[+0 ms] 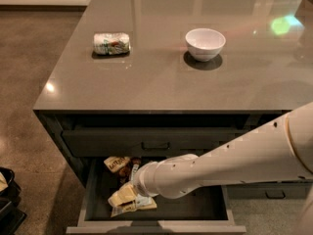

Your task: Pick brown chip bag from middle drawer and place on counter

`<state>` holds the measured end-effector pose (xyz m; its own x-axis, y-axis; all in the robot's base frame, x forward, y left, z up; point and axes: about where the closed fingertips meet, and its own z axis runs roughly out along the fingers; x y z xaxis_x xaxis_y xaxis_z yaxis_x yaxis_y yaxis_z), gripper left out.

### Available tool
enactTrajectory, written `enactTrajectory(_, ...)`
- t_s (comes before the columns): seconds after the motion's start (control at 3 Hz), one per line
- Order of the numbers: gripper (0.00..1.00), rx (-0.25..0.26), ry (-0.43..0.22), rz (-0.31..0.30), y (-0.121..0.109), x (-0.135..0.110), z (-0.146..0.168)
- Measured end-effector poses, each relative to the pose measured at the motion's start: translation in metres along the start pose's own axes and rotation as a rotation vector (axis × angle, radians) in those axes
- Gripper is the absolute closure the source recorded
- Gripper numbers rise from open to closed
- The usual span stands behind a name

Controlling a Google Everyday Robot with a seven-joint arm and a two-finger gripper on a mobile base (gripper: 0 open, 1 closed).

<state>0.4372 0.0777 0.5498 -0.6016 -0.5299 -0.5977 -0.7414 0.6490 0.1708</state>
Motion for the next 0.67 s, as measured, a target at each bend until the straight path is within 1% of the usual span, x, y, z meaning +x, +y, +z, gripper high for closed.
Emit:
enactTrajectory(0.33, 0.0, -0.027, -0.015, 0.07, -0.002, 0.008, 0.011)
enactTrajectory(0.67, 0.0, -0.098, -0.085, 0.125, -0.004, 0.002, 0.037)
